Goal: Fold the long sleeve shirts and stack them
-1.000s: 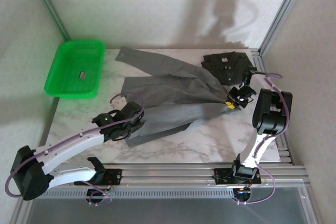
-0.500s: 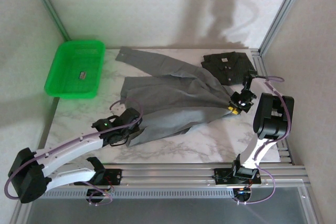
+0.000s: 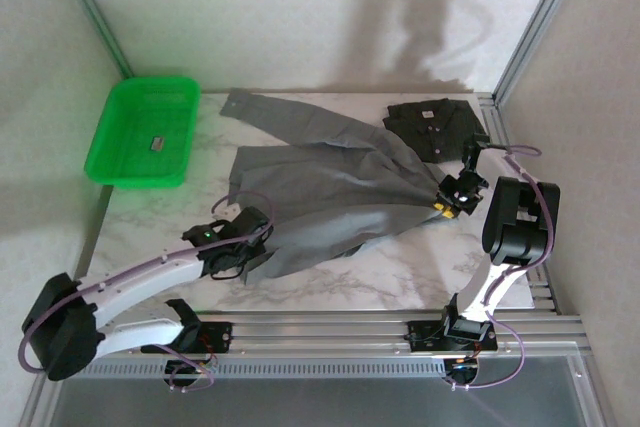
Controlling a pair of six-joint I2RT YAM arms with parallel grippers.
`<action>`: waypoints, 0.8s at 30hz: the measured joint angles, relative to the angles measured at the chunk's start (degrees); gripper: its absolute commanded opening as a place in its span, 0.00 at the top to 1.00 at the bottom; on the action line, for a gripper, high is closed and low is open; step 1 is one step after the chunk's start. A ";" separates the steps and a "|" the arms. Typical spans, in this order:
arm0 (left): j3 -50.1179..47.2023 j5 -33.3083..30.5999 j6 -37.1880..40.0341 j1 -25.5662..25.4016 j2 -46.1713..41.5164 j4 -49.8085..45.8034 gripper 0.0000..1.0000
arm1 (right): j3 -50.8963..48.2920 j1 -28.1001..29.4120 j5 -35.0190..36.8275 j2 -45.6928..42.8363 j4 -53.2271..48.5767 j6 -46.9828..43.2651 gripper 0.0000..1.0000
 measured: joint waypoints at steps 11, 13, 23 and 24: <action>3.87 -2.47 -1.92 2.10 3.06 -4.98 0.01 | -2.25 0.00 6.01 -7.54 -0.24 0.24 0.28; 5.90 -1.73 -4.57 2.10 -0.59 -5.95 0.01 | -2.62 0.09 7.10 -12.17 -0.17 0.11 0.21; -5.11 8.83 -14.12 0.42 -10.16 -1.79 0.08 | -9.99 3.80 1.79 -24.87 2.60 -2.99 0.43; -6.25 9.46 -14.67 0.42 -9.60 -0.68 0.10 | -10.86 4.44 0.92 -23.98 2.95 -2.93 0.47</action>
